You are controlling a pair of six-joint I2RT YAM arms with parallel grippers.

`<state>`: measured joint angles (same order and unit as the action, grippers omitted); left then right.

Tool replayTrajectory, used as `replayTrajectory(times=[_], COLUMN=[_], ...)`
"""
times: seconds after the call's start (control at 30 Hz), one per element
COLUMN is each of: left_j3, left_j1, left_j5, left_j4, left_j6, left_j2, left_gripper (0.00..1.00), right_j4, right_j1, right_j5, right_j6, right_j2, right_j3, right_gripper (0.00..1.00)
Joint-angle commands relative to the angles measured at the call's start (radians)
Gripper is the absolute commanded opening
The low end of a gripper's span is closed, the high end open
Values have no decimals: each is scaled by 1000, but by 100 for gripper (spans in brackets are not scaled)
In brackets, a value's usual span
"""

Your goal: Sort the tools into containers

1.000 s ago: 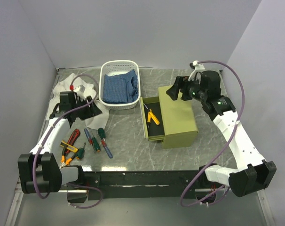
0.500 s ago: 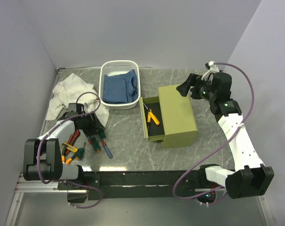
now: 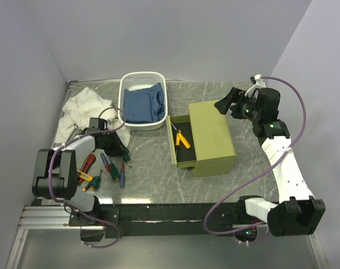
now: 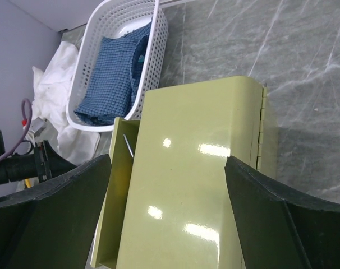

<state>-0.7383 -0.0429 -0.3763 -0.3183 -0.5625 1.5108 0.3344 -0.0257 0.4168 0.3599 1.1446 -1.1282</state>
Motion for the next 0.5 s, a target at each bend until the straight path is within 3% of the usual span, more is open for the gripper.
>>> replayTrajectory(times=[0.0,0.23,0.3,0.47], left_j3=[-67,-199,-211,-283], left_j1=[-3,-12,-41,-142], left_j5=[-16,-160,-321,-544], left_j4=[-27,-56,23,255], left_j6=[21,122,173,121], left_j2=[-7,-119,-117,-92], left_gripper=[21,8,1,1], right_j4=[-44,-20,-21,-38], right_j1=[18,66,73,81], right_j5=[13,-6,-7,-9], right_j6=[10,-15,-16,-21], right_j2=[-39,-33,-28,-10], right_j3=[7,-5,-5,2], right_gripper=[89,89,89,89])
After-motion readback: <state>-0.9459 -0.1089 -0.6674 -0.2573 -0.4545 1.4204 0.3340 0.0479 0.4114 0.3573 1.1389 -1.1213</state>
